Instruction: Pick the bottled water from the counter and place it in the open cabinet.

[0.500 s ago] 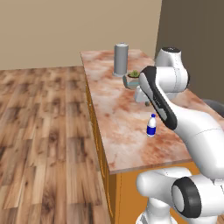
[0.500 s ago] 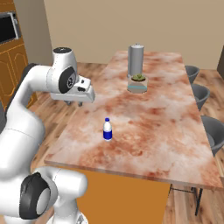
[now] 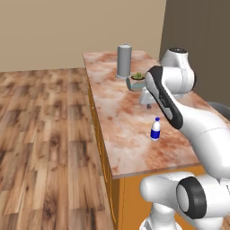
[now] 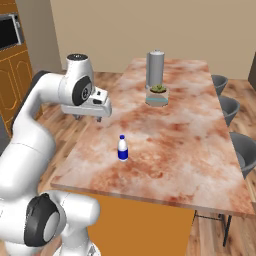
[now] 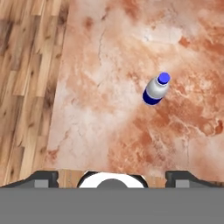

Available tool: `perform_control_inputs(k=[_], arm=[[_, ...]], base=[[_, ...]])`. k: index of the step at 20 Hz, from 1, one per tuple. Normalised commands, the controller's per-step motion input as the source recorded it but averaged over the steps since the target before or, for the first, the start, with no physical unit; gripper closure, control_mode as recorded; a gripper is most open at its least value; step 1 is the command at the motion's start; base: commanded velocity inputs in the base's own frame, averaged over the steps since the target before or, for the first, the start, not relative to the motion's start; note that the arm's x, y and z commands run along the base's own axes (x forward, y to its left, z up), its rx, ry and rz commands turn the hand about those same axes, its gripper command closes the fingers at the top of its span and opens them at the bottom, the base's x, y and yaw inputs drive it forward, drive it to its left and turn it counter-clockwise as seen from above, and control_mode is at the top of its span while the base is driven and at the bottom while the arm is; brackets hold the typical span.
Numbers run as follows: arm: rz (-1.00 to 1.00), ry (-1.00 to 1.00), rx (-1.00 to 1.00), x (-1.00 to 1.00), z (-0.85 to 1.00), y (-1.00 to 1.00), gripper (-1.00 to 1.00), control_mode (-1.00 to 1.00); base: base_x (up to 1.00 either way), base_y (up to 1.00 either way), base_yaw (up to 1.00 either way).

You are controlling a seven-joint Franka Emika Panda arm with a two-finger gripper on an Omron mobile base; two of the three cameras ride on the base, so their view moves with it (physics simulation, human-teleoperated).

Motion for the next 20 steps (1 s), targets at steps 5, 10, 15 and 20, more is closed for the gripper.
perform_control_inputs(k=[5, 10, 15, 20], arm=[[-0.27, -0.06, 0.24, -0.09, -0.04, -0.92, -1.0, -1.0], [0.02, -0.15, 0.3, -0.18, -0.04, -1.0, -1.0, -1.0], [0.14, -0.07, 0.12, 0.01, -0.13, -0.62, -1.0, -1.0], [0.18, -0.04, 0.04, 0.03, -0.05, -0.29, -1.0, -1.0]], base=[[0.0, 0.0, 0.0], [0.0, 0.0, 0.0], [0.0, 0.0, 0.0], [0.0, 0.0, 0.0]])
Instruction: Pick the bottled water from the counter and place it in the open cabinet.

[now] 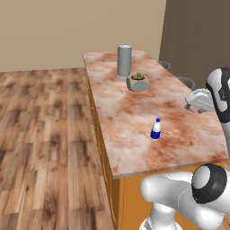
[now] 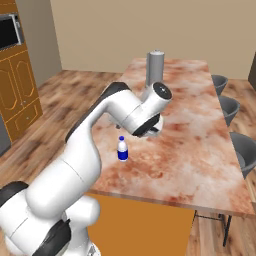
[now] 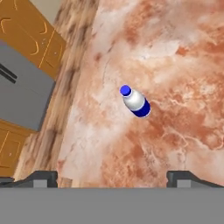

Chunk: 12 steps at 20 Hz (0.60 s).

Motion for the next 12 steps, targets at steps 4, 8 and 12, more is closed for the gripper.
perform_control_inputs(k=[4, 8, 12], arm=[[0.19, -0.12, 0.0, 0.14, -0.15, -0.07, -1.0, -1.0], [0.21, -0.39, 0.04, 0.19, -0.22, -0.01, -1.0, -1.0], [0.15, -0.41, 0.0, 0.16, -0.17, 0.0, -1.0, -1.0]], base=[[0.0, 0.0, 0.0], [0.0, 0.0, 0.0], [0.0, 0.0, 0.0]])
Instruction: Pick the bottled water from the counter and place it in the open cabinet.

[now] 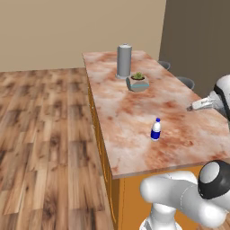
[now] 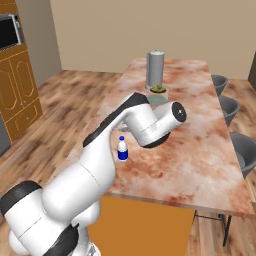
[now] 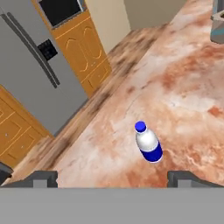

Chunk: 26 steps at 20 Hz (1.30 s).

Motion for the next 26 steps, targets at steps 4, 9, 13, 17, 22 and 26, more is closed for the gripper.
perform_control_inputs(k=[4, 9, 13, 17, 22, 26], arm=[[0.09, -0.31, 0.0, 0.38, -0.26, 0.0, -1.0, -1.0], [0.06, -0.1, 0.0, 0.34, -0.06, 0.0, -1.0, -1.0], [0.06, -0.06, 0.0, 0.15, 0.0, 0.0, -1.0, -1.0], [0.12, -0.04, 0.0, 0.14, -0.04, 0.0, -1.0, -1.0], [0.2, -0.04, 0.0, 0.3, -0.18, 0.0, -1.0, -1.0], [0.22, -0.04, 0.0, 0.26, -0.22, 0.0, -1.0, -1.0]], base=[[0.0, 0.0, 0.0], [0.0, 0.0, 0.0], [0.0, 0.0, 0.0], [0.0, 0.0, 0.0], [0.0, 0.0, 0.0], [0.0, 0.0, 0.0]])
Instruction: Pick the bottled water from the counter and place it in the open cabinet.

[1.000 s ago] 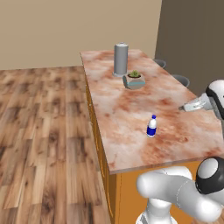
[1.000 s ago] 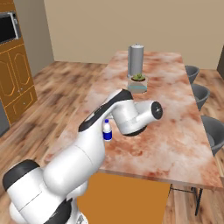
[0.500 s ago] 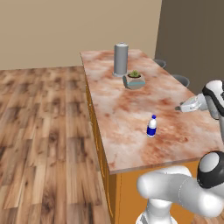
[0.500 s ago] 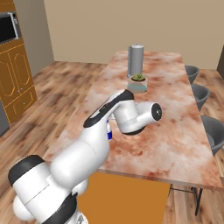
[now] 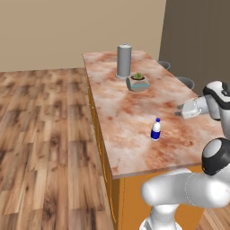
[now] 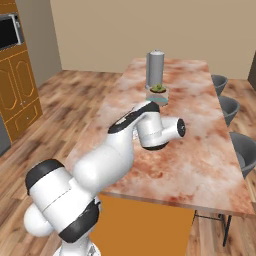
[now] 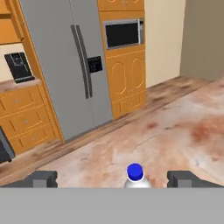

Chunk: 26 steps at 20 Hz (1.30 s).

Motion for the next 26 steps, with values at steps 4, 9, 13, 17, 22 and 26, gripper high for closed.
perform_control_inputs(k=[4, 9, 13, 17, 22, 26], arm=[[0.23, -0.02, 0.0, 0.23, -0.26, 0.0, -1.0, -1.0], [0.23, -0.01, 0.0, 0.18, -0.26, 0.0, -1.0, -1.0], [0.19, 0.0, 0.0, 0.06, -0.19, 0.0, -1.0, -1.0], [0.15, 0.0, 0.0, 0.07, -0.39, 0.0, -1.0, -1.0], [0.12, 0.0, 0.0, 0.11, -0.49, 0.0, -1.0, -1.0], [0.03, 0.0, 0.0, 0.08, -0.41, -0.05, -1.0, -1.0]], base=[[0.0, 0.0, 0.0], [0.0, 0.0, 0.0], [0.0, 0.0, 0.0], [0.0, 0.0, 0.0], [0.0, 0.0, 0.0], [0.0, 0.0, 0.0]])
